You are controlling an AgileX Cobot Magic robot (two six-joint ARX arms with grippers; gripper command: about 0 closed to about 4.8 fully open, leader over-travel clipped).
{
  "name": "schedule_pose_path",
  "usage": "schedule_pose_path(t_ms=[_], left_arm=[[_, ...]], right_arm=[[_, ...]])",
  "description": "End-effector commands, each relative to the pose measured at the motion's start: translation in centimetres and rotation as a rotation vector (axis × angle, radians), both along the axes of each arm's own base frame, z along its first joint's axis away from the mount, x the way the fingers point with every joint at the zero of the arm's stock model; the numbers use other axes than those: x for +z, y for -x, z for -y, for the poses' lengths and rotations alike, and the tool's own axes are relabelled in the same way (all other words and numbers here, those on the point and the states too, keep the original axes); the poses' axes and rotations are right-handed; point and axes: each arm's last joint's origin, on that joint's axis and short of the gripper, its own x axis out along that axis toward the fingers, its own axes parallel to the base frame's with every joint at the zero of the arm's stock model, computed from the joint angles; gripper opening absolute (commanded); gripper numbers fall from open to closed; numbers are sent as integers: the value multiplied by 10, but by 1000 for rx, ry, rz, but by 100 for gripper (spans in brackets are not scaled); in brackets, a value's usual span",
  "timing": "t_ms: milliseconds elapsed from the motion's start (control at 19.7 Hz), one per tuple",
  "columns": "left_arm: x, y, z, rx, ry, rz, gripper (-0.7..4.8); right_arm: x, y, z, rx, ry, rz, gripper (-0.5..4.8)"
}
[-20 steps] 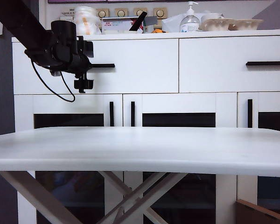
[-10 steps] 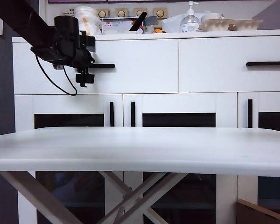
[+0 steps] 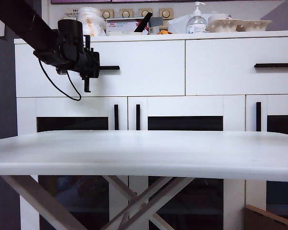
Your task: Pick up a can of beer from the white table, open the left drawer, place the beer inside the drawer, and finally close the drawer.
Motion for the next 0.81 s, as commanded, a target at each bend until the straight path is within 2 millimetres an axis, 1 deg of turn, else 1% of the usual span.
schedule_pose_path(t_ms=[51,304,558,811], left_arm=[[0,-1,-2,5,-19,5,-7],[4,0,-1,-40,-40,53,-7],[6,1,1,-93,-47,64,-7],[10,2,0,-76,-96,128,-7]], right_arm=[[12,3,1,1,-33,86,165],[13,3,1,0,-33,87,165],[13,3,1,0,-34,89,165],[13,3,1,0,-34,89,165]])
